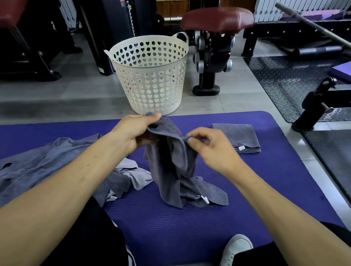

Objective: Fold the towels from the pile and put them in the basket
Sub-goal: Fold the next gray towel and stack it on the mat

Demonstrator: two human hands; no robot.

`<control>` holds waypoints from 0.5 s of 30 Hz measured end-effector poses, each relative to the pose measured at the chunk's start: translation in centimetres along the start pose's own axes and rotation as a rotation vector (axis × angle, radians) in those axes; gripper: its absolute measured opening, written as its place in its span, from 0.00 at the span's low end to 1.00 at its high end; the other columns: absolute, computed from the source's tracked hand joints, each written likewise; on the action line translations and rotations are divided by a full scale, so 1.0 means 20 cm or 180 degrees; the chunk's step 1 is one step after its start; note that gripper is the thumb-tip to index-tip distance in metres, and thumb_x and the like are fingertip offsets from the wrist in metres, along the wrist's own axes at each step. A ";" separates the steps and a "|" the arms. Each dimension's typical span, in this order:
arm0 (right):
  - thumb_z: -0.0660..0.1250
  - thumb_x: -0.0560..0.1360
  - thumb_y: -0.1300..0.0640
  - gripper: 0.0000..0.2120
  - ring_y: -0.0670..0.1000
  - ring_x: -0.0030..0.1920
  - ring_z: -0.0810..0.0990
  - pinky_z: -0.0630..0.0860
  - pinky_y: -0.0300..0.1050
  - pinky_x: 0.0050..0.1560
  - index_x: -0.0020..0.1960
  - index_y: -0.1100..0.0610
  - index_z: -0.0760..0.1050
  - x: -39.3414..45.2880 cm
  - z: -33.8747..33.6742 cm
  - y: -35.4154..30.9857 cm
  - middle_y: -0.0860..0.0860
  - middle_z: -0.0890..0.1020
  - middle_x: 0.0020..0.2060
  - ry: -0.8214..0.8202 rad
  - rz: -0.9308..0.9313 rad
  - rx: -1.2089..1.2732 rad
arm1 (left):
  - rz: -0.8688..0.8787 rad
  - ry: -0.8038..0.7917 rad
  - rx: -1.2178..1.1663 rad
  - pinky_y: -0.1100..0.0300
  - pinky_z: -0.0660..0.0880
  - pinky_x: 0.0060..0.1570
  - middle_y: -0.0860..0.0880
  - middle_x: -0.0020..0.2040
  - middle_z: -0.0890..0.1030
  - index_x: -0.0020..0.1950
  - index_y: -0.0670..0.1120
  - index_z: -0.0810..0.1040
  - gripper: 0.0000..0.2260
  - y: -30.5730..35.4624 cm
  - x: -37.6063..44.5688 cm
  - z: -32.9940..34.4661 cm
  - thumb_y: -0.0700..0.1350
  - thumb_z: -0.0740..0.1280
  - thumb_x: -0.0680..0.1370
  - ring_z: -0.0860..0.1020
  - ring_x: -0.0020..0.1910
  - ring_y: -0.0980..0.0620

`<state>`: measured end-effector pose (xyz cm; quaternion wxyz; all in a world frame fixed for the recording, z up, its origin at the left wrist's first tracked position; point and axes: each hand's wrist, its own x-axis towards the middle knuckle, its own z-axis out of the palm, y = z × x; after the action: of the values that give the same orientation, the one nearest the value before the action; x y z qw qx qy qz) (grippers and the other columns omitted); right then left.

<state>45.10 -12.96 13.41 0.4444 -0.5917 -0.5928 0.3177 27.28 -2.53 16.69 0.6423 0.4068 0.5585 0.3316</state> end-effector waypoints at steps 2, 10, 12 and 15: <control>0.66 0.79 0.61 0.10 0.43 0.41 0.78 0.75 0.39 0.48 0.43 0.49 0.80 0.01 -0.05 -0.04 0.49 0.83 0.39 0.0107 -0.0033 0.0299 | -0.0035 0.0093 0.0751 0.59 0.79 0.30 0.45 0.40 0.83 0.44 0.45 0.80 0.07 -0.01 0.00 -0.01 0.47 0.72 0.77 0.81 0.30 0.51; 0.63 0.82 0.59 0.10 0.40 0.37 0.74 0.71 0.33 0.43 0.45 0.58 0.79 0.01 -0.16 -0.10 0.46 0.80 0.36 -0.0205 0.0012 0.0115 | 0.2627 -0.0927 0.2541 0.67 0.75 0.51 0.58 0.52 0.82 0.58 0.52 0.81 0.15 -0.02 -0.14 0.02 0.40 0.73 0.73 0.79 0.50 0.59; 0.61 0.83 0.58 0.12 0.38 0.31 0.70 0.67 0.30 0.37 0.42 0.54 0.77 0.03 -0.17 -0.10 0.39 0.75 0.29 -0.0198 0.0125 0.0179 | 0.3043 -0.1179 0.2902 0.67 0.74 0.53 0.62 0.54 0.79 0.62 0.53 0.79 0.19 -0.04 -0.18 0.07 0.41 0.73 0.72 0.77 0.52 0.61; 0.60 0.83 0.58 0.13 0.41 0.32 0.68 0.66 0.36 0.38 0.40 0.54 0.76 0.04 -0.20 -0.10 0.42 0.73 0.30 -0.0056 0.0225 0.0354 | 0.3624 -0.0828 0.2900 0.54 0.77 0.51 0.59 0.54 0.78 0.61 0.54 0.74 0.18 -0.09 -0.19 0.11 0.49 0.71 0.72 0.77 0.49 0.59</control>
<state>47.88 -12.98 16.86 0.4599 -0.5838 -0.5569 0.3709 28.74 -6.89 16.91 0.1994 0.8958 0.2628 0.2980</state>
